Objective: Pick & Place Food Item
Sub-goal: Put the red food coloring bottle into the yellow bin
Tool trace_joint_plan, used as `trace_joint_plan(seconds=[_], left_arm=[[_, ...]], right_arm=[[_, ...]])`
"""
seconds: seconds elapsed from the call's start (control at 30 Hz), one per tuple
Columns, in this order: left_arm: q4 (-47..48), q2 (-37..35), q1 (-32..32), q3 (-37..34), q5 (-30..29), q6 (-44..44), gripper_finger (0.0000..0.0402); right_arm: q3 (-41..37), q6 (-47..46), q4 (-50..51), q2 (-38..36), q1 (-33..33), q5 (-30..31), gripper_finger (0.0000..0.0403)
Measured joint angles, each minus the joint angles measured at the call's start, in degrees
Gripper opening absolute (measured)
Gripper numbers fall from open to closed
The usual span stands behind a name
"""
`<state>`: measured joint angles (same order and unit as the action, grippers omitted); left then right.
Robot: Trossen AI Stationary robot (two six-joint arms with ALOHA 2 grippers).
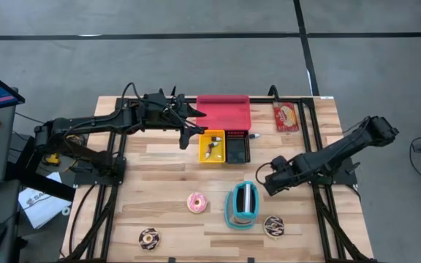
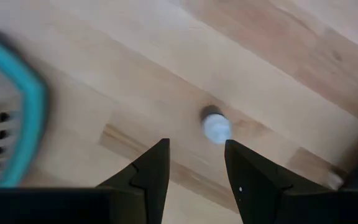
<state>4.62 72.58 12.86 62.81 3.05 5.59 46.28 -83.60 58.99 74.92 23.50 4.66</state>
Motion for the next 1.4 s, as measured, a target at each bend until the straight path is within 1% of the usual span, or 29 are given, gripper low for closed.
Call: trace_joint_plan(seconds=[0.13, 0.33, 0.53, 0.93, 1.13, 1.4], left_arm=[[0.00, 0.02, 0.02, 0.00, 0.00, -0.01, 0.0228], [0.02, 0.02, 0.24, 0.00, 0.02, -0.03, 0.0230], [0.02, 0.04, 0.24, 0.00, 0.00, -0.05, 0.0230], [-0.07, 0.07, 0.24, 0.00, 0.00, -1.40, 0.0227], [-0.11, 0.07, 0.24, 0.00, 0.00, -1.58, 0.0227], [-0.13, 0.07, 0.31, 0.00, -0.02, -1.58, 0.0227]], right_arm=[[0.00, -0.48, 1.48, 1.89, 0.01, 1.23, 0.0147], [-1.70, -0.48, -3.03, 4.23, 0.13, 1.19, 0.0147], [-1.95, -0.21, -2.23, 6.82, 0.78, 1.19, 0.0147], [-3.48, -0.41, -2.48, 6.84, 2.04, 1.56, 0.0144], [-3.48, -0.02, -2.53, 6.84, 1.97, 1.58, 0.0114], [-3.34, -0.02, -2.67, 6.75, 1.97, 1.59, 0.0050]])
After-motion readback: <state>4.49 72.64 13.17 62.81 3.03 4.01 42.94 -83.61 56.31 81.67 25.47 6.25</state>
